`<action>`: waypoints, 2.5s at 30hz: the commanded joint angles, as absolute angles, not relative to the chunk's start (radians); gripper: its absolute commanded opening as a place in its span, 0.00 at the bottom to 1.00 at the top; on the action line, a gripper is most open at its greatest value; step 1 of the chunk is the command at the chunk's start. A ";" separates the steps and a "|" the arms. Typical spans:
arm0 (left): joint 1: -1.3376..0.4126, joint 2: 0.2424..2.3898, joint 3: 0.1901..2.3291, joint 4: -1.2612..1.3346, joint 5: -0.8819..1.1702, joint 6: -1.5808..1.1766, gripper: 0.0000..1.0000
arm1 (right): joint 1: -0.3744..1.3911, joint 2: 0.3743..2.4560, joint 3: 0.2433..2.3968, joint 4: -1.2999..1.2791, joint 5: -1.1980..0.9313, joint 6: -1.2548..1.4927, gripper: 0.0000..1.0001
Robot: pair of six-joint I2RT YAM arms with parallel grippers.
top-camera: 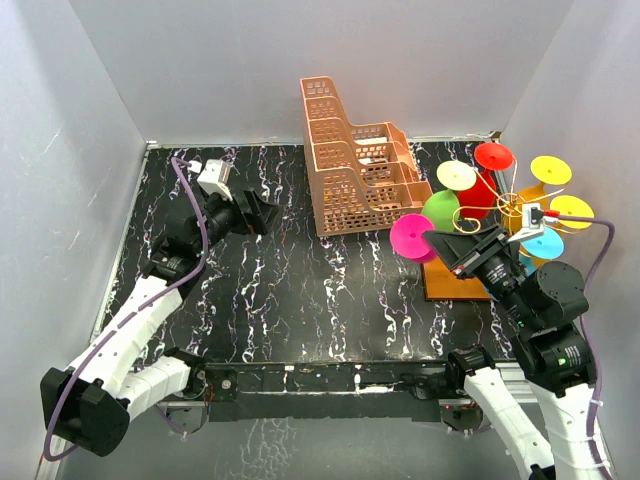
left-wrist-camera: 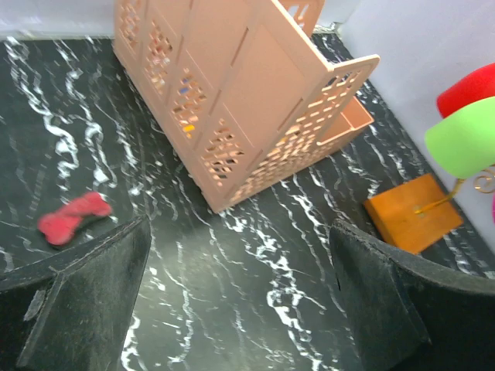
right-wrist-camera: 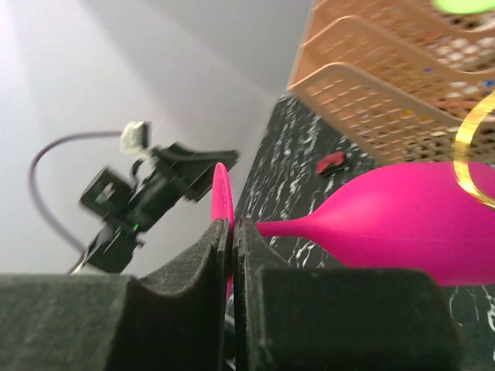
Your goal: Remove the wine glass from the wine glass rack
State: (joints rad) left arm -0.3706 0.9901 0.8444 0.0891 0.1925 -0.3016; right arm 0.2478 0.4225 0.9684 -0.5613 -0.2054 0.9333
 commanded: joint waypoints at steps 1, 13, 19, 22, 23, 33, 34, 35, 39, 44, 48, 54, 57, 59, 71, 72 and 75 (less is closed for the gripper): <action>-0.377 0.999 0.759 0.242 0.302 -0.568 0.97 | 0.251 0.457 0.979 -0.273 -0.514 0.810 0.08; -0.379 1.255 0.649 1.051 0.646 -1.330 0.97 | 0.251 0.502 0.812 0.251 -0.557 1.179 0.08; -0.432 1.375 0.609 1.488 0.658 -1.616 0.97 | 0.251 0.608 0.823 0.371 -0.616 1.305 0.08; -0.467 1.437 0.610 1.629 0.650 -1.667 0.97 | 0.251 0.663 0.792 0.471 -0.665 1.410 0.08; -0.476 1.451 0.612 1.661 0.647 -1.677 0.97 | 0.251 0.677 0.779 0.511 -0.681 1.453 0.08; -0.529 1.558 0.634 1.798 0.635 -1.780 0.89 | 0.251 0.668 0.679 0.654 -0.630 1.566 0.08; -0.539 1.561 0.638 1.798 0.640 -1.780 0.88 | 0.251 0.667 0.677 0.652 -0.623 1.567 0.08; -0.550 1.560 0.641 1.799 0.640 -1.779 0.87 | 0.252 0.667 0.675 0.649 -0.621 1.566 0.08; -0.573 1.536 0.650 1.798 0.630 -1.773 0.84 | 0.252 0.660 0.686 0.579 -0.619 1.528 0.08; -0.588 1.496 0.656 1.798 0.621 -1.762 0.84 | 0.250 0.621 0.723 0.459 -0.583 1.450 0.08; -0.595 1.473 0.657 1.798 0.615 -1.760 0.84 | 0.251 0.589 0.764 0.371 -0.552 1.381 0.08; -0.610 1.466 0.680 1.798 0.617 -1.748 0.84 | 0.251 0.567 0.778 0.330 -0.529 1.369 0.08; -0.622 1.473 0.697 1.799 0.619 -1.746 0.83 | 0.251 0.570 0.781 0.334 -0.533 1.377 0.08; -0.627 1.474 0.701 1.798 0.612 -1.743 0.79 | 0.251 0.569 0.785 0.334 -0.532 1.382 0.08; -0.650 1.476 0.753 1.798 0.612 -1.742 0.77 | 0.252 0.530 0.777 0.172 -0.408 1.357 0.08; -0.650 1.473 0.752 1.798 0.610 -1.739 0.76 | 0.252 0.522 0.782 0.133 -0.379 1.347 0.08; -0.650 1.472 0.744 1.798 0.604 -1.739 0.72 | 0.252 0.499 0.778 0.066 -0.314 1.333 0.08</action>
State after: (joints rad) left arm -0.6376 1.5101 0.7082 1.5703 0.6144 -1.7462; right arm 0.2489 0.5220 0.7486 0.2115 -0.4400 1.3865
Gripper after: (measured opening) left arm 0.743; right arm 0.098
